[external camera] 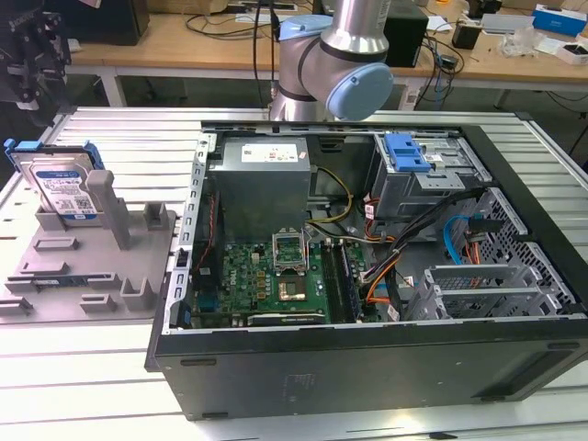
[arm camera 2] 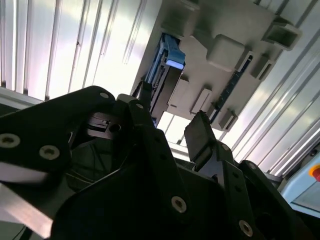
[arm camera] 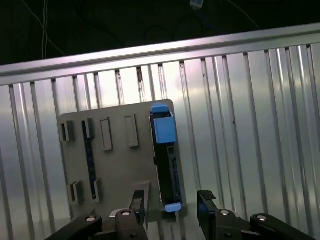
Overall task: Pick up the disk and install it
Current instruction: 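Pick up the disk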
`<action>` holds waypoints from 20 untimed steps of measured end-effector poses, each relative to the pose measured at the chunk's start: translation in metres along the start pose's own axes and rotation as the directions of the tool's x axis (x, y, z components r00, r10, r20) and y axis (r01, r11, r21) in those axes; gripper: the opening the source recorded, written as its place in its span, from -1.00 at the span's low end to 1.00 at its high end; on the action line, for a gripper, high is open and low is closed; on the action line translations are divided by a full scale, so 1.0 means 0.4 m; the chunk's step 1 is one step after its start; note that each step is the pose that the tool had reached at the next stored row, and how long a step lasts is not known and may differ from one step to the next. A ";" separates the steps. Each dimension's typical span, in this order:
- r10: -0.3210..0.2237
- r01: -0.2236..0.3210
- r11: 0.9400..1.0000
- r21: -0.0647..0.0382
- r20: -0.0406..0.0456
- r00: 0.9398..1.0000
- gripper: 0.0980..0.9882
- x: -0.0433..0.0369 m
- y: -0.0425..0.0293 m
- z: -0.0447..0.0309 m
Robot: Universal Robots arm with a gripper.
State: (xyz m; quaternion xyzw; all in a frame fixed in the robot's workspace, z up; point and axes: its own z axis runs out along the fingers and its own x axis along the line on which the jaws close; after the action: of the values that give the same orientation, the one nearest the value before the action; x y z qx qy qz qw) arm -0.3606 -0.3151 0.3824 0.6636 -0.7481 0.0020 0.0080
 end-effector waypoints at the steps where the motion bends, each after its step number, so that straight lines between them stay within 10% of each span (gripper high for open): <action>1: -0.010 0.010 1.000 0.000 -0.003 1.000 0.00 0.000 0.000 0.000; 20: -0.078 0.078 0.997 0.002 -0.017 0.997 0.00 -0.005 0.000 0.002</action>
State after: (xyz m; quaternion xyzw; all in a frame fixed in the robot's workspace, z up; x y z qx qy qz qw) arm -0.3604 -0.3131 0.3817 0.6923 -0.7214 0.0085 0.0134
